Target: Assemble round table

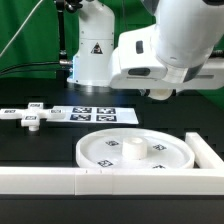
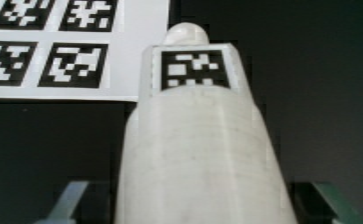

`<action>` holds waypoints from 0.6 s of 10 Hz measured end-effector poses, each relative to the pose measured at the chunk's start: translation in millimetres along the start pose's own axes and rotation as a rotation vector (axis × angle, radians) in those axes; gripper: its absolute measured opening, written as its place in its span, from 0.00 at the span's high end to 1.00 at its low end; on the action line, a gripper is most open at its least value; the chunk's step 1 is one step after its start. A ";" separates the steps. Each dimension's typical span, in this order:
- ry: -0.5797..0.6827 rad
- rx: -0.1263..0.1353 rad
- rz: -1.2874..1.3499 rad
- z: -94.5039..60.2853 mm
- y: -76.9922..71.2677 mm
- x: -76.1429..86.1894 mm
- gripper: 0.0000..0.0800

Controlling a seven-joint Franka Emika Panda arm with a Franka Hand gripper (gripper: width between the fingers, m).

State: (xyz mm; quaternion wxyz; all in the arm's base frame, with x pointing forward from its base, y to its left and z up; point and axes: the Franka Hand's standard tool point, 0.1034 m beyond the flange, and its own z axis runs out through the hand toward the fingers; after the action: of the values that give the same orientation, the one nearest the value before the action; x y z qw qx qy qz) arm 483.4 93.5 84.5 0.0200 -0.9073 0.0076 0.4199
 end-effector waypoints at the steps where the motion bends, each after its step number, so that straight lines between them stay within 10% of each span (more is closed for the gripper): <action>1: 0.000 0.000 0.000 1.0 -0.2 1.0 0.49; 6: 0.351 0.025 -0.044 -42.0 18.3 14.1 0.49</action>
Offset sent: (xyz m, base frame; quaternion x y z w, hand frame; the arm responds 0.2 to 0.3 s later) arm 0.0138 -0.0293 0.0025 0.0119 0.1800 -0.0189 0.9834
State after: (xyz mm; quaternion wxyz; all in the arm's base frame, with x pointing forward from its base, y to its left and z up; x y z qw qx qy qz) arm 524.0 73.4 100.3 0.0386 -0.9663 -0.0037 0.2543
